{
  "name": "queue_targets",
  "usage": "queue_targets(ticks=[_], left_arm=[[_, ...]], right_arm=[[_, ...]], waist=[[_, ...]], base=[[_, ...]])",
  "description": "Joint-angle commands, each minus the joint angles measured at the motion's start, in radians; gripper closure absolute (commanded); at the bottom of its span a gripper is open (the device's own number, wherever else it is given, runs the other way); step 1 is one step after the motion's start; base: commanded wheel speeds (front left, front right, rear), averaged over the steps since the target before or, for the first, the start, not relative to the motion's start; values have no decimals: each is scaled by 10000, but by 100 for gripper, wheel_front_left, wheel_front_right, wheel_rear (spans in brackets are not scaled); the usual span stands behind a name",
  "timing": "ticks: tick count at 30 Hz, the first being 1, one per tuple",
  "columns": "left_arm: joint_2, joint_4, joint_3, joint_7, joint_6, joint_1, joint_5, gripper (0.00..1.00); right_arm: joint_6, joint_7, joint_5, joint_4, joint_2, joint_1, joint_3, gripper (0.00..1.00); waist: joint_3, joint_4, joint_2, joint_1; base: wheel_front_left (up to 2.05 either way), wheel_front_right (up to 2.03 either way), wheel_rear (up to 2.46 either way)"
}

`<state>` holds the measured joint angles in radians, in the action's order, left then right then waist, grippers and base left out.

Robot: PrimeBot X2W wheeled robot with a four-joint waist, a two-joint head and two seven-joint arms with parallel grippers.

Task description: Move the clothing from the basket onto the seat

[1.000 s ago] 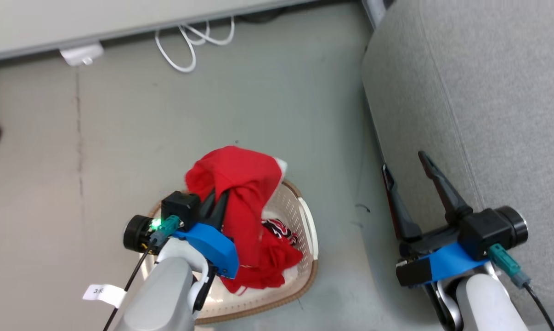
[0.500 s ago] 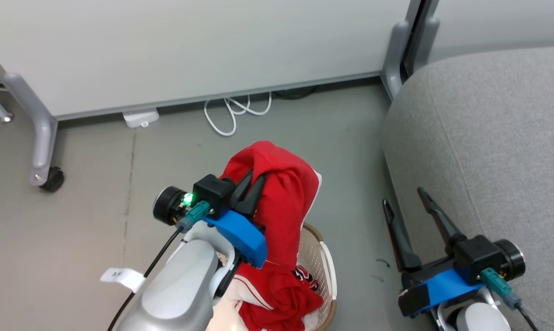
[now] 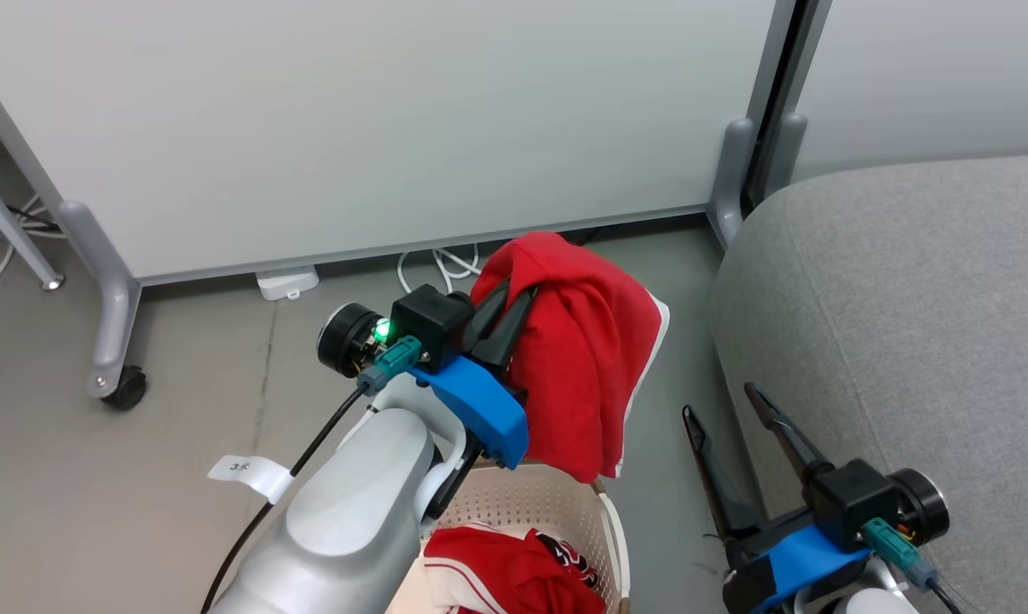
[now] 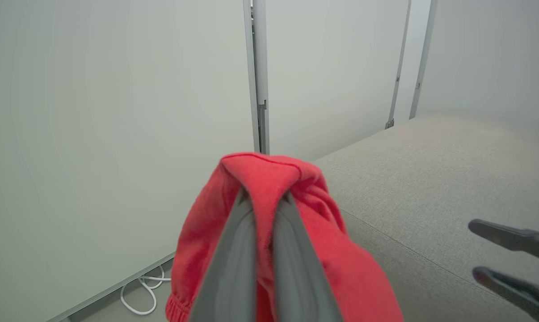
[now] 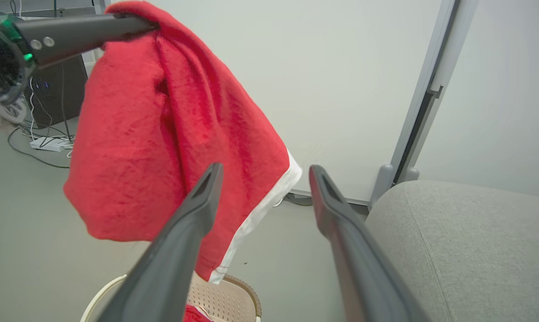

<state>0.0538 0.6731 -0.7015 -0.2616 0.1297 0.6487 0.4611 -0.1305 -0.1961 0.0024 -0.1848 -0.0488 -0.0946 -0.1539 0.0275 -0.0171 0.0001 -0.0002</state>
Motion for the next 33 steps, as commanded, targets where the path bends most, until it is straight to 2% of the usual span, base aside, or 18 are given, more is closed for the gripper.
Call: queue_targets(ticks=[1,9,14,27,33], left_arm=[[-1,51,-38,-51,1,133,63,100],[-22,166,-146,-51,1,175,222,100],[-29,202,-196,-51,1,264,253,100],[-27,35,-517,-51,1,410,435,100],[-30,-106,-803,-51,-4,465,613,100]], right_arm=[[-5,50,43,35,-30,155,-32,0],[-5,128,37,68,-29,211,-139,0],[-5,389,-189,-305,-29,-271,-520,0],[-5,868,-190,-3156,-30,-2673,-1670,0],[-3,671,409,-4302,-30,-3548,-2045,0]], waist=[[-101,-45,-1,2],[-115,-42,-1,2],[7,-27,-1,2],[224,5,-1,2],[261,144,-1,2]], base=[[0,0,0],[0,0,0],[0,0,0],[0,0,0],[0,0,0]])
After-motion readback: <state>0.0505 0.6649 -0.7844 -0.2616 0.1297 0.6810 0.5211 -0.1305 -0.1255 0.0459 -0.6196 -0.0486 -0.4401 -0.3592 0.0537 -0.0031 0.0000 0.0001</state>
